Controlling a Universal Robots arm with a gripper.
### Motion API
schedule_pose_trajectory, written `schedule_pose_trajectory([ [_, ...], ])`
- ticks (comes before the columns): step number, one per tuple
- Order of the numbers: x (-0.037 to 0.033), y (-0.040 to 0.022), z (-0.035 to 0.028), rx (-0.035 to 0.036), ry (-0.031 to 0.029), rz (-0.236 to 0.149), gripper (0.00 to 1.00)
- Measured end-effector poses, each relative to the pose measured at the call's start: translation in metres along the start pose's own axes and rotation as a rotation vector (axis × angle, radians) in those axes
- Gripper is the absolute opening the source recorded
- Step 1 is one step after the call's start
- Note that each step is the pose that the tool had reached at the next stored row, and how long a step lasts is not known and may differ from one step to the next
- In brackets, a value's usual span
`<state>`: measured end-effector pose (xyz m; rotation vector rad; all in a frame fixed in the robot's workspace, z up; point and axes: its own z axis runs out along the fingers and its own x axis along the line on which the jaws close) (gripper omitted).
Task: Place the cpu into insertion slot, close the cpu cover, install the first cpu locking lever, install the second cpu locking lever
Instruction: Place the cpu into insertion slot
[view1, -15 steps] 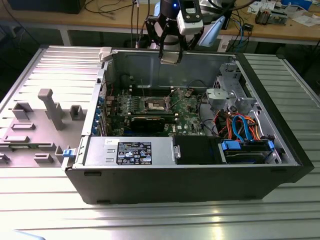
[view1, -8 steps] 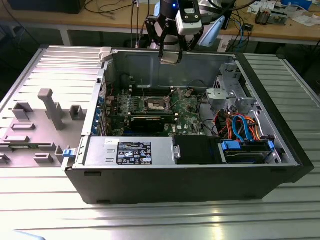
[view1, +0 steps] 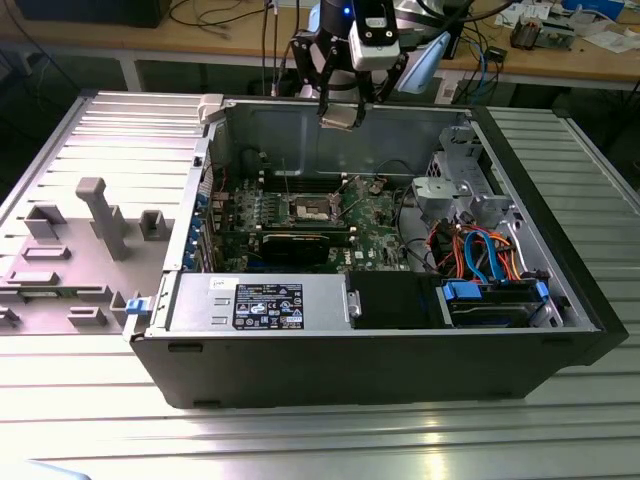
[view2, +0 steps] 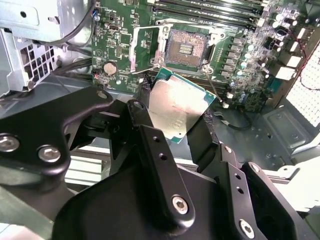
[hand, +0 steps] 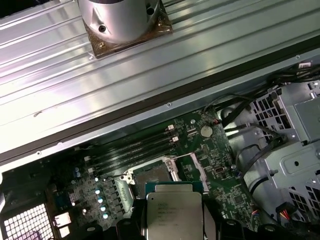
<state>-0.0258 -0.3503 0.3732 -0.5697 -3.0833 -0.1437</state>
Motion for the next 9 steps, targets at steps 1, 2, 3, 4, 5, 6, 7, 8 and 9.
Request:
schedule_pose_trajectory([
  [1, 0.0, 0.0, 0.0, -0.0001, -0.0006, 0.007, 0.55],
  [2, 0.0, 0.0, 0.0001, -0.0004, -0.0016, 0.018, 0.55],
  [3, 0.0, 0.0, 0.0001, -0.0005, -0.0022, 0.024, 0.55],
  [4, 0.0, 0.0, 0.0002, -0.0007, -0.0027, 0.03, 0.55],
  [5, 0.0, 0.0, 0.0002, -0.0008, -0.0033, 0.037, 0.55],
  [6, 0.0, 0.0, 0.0002, -0.0009, -0.0038, 0.043, 0.55],
  [7, 0.0, 0.0, 0.0003, -0.001, -0.0047, 0.051, 0.55],
  [8, 0.0001, -0.0001, 0.0003, -0.0012, -0.0054, 0.06, 0.55],
  [9, 0.0001, -0.0001, 0.0004, -0.0012, -0.0057, 0.063, 0.55],
])
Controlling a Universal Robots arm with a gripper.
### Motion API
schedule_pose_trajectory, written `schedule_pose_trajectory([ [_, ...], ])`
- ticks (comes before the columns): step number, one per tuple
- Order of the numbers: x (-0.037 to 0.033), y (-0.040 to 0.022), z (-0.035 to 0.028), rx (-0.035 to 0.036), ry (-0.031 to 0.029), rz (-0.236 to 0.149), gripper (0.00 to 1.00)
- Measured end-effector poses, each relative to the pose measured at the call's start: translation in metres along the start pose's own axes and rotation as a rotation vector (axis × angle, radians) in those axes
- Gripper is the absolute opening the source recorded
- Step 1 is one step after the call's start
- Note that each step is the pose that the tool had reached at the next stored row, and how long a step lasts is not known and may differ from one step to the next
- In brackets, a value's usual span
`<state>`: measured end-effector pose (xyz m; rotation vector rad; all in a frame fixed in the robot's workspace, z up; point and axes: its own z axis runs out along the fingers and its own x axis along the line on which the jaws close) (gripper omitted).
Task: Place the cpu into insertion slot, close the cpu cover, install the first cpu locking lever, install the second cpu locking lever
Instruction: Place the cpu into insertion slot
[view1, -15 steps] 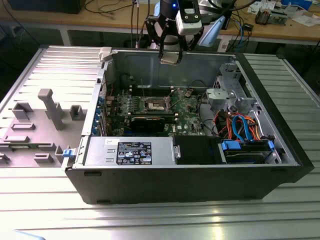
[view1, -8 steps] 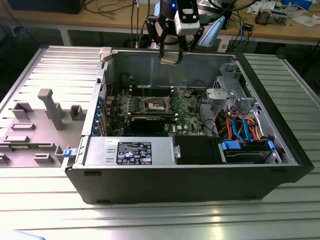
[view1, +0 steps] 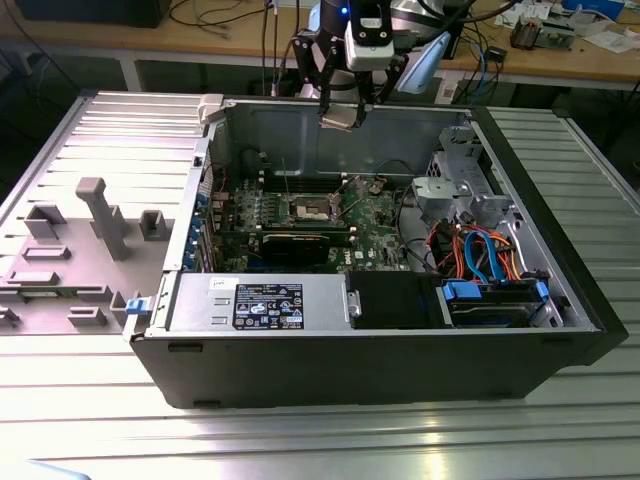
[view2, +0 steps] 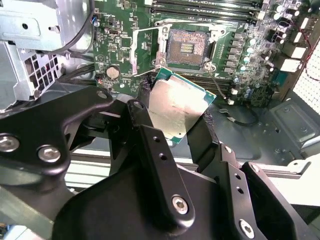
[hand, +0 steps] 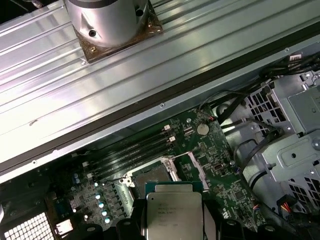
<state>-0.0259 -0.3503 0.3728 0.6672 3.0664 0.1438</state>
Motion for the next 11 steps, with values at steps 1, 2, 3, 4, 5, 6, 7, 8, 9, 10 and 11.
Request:
schedule_pose_trajectory([
  [1, 0.0, 0.0, 0.0, -0.0001, -0.0002, 0.003, 0.55],
  [2, 0.0, 0.0, 0.0, -0.0002, -0.0005, 0.006, 0.55],
  [3, 0.0, 0.0, 0.0001, -0.0002, -0.0008, 0.009, 0.55],
  [4, 0.0, 0.0, 0.0001, -0.0003, -0.0011, 0.013, 0.55],
  [5, 0.0, 0.0, 0.0001, -0.0004, -0.0013, 0.015, 0.55],
  [6, 0.0, 0.0, 0.0001, -0.0004, -0.0014, 0.016, 0.55],
  [7, 0.0, 0.0, 0.0001, -0.0004, -0.0015, 0.017, 0.55],
  [8, 0.0, -0.0001, 0.0001, -0.0004, -0.0018, 0.02, 0.55],
  [9, 0.0, -0.0001, 0.0001, -0.0005, -0.0023, 0.026, 0.55],
  [10, 0.0, -0.0001, 0.0001, -0.0007, -0.0028, 0.032, 0.55],
  [11, 0.0, -0.0001, 0.0001, -0.0009, -0.0036, 0.041, 0.55],
])
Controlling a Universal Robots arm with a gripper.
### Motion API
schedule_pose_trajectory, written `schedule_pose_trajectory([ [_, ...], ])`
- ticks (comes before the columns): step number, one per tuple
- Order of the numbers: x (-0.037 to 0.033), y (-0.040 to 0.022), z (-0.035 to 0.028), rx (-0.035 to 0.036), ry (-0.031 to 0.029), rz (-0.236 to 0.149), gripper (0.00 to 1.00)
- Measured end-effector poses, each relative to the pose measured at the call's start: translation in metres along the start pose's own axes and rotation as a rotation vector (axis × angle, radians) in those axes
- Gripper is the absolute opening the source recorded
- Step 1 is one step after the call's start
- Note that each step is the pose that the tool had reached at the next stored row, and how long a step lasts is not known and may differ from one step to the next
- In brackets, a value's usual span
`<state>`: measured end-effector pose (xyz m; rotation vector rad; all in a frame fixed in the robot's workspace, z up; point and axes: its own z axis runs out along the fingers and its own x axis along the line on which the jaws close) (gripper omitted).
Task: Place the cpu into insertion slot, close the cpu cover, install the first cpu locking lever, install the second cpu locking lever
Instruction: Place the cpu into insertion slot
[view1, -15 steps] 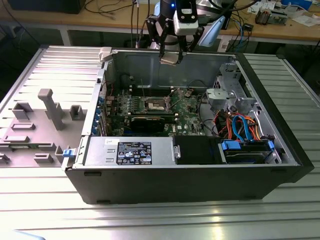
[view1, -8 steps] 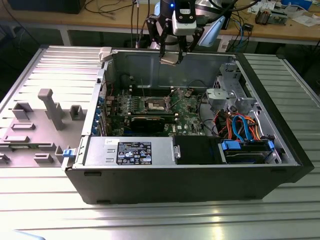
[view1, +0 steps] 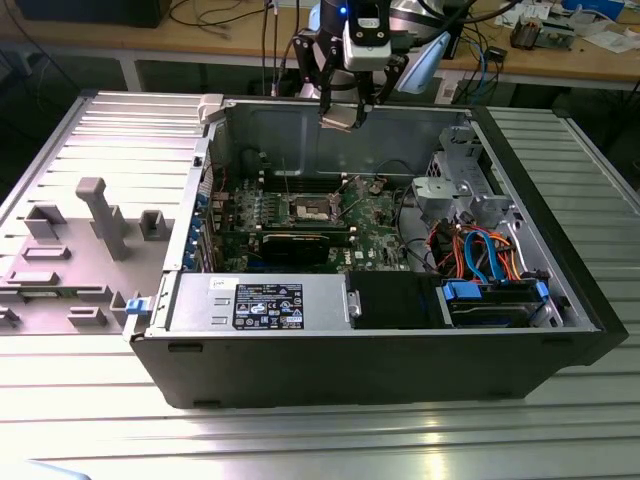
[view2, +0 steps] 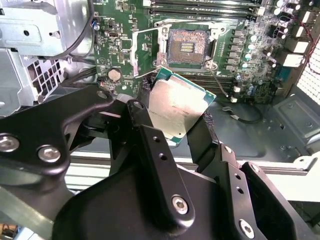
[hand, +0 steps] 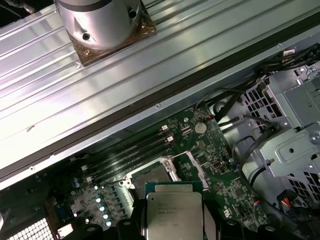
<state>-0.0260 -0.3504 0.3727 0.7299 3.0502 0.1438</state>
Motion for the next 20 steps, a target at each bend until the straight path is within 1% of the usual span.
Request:
schedule_pose_trajectory([
  [9, 0.0, 0.0, 0.0, -0.0008, -0.0036, 0.039, 0.55],
  [20, 0.0, 0.0, 0.0001, -0.0018, -0.0064, 0.073, 0.55],
])
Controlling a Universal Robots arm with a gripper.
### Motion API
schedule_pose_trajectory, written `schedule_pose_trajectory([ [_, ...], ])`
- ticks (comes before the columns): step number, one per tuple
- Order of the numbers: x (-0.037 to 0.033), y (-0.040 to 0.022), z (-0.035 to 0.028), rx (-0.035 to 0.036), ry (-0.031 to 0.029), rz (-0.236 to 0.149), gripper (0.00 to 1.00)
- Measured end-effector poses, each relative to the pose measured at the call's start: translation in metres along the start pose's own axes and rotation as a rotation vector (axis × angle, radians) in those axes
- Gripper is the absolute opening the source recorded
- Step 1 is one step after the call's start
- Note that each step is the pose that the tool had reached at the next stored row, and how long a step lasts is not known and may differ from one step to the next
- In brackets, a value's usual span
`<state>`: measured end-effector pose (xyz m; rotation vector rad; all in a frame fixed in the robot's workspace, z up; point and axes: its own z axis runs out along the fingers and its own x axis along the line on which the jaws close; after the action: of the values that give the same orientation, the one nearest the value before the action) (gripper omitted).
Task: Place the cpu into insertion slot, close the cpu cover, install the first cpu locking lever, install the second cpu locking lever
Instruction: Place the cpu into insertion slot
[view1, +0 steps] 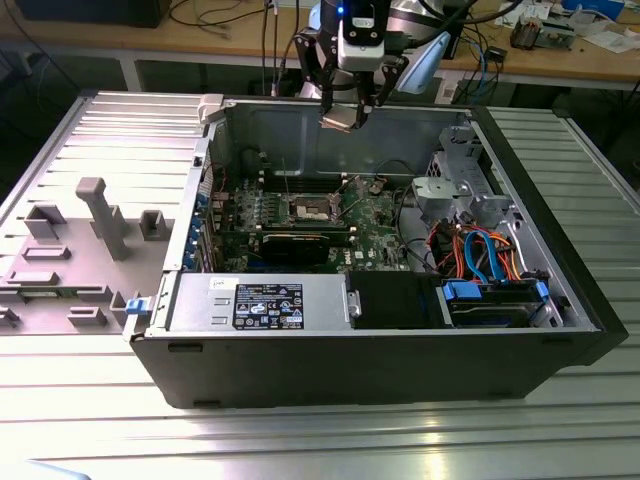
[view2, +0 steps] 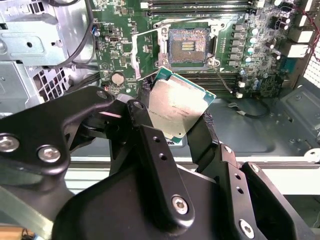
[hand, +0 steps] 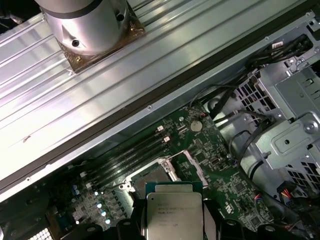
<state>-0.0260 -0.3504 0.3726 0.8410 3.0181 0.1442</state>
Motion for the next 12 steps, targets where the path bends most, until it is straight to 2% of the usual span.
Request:
schedule_pose_trajectory([
  [12, 0.0019, -0.0013, 0.001, -0.0024, -0.0075, 0.087, 0.55],
])
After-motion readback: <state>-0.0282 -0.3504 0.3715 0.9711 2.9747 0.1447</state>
